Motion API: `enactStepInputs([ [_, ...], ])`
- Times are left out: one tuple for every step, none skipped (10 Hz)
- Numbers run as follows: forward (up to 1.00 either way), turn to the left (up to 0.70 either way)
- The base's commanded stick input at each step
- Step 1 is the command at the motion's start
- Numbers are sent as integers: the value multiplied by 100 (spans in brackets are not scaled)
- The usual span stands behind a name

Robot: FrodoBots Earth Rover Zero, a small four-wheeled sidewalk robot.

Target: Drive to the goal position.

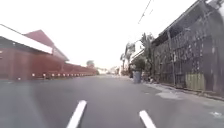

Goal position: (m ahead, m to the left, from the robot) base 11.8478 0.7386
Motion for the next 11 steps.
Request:
enactStepInputs([
  [100,0],
  [100,0],
  [100,0],
  [100,0],
  [100,0],
  [100,0],
  [100,0],
  [100,0],
  [100,0],
  [100,0],
  [100,0],
])
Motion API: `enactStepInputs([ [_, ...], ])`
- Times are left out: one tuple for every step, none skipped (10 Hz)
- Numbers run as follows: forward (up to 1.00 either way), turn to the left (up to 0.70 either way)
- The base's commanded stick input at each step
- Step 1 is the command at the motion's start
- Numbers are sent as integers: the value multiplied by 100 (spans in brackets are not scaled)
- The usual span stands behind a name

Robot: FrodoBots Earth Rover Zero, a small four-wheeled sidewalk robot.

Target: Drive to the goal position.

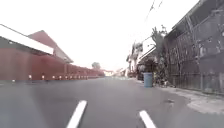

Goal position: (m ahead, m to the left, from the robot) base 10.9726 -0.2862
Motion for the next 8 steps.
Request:
enactStepInputs([
  [100,0],
  [100,0],
  [100,0],
  [100,0],
  [100,0],
  [100,0],
  [100,0],
  [100,0],
])
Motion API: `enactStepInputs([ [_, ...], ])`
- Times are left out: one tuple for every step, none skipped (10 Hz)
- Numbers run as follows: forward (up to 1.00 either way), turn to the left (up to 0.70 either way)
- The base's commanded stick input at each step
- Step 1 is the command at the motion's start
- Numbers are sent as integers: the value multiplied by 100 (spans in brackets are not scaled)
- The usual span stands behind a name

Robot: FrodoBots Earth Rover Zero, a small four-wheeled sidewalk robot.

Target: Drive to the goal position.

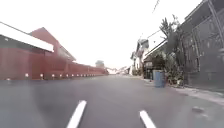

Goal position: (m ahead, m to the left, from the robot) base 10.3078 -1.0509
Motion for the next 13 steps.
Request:
enactStepInputs([
  [100,0],
  [100,0],
  [100,0],
  [100,0],
  [100,0],
  [100,0],
  [100,0],
  [100,0],
  [100,0],
  [100,0],
  [100,0],
  [100,0],
  [100,-11],
])
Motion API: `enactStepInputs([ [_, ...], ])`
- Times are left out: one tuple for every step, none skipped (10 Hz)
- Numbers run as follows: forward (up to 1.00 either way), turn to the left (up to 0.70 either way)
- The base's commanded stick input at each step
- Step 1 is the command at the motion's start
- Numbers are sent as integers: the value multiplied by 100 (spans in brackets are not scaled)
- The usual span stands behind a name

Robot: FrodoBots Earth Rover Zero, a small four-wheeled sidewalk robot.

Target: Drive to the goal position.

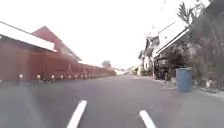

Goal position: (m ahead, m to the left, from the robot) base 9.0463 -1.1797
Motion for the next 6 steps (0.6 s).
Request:
enactStepInputs([
  [100,-40],
  [100,-40],
  [100,-40],
  [100,-40],
  [100,-40],
  [100,-40],
])
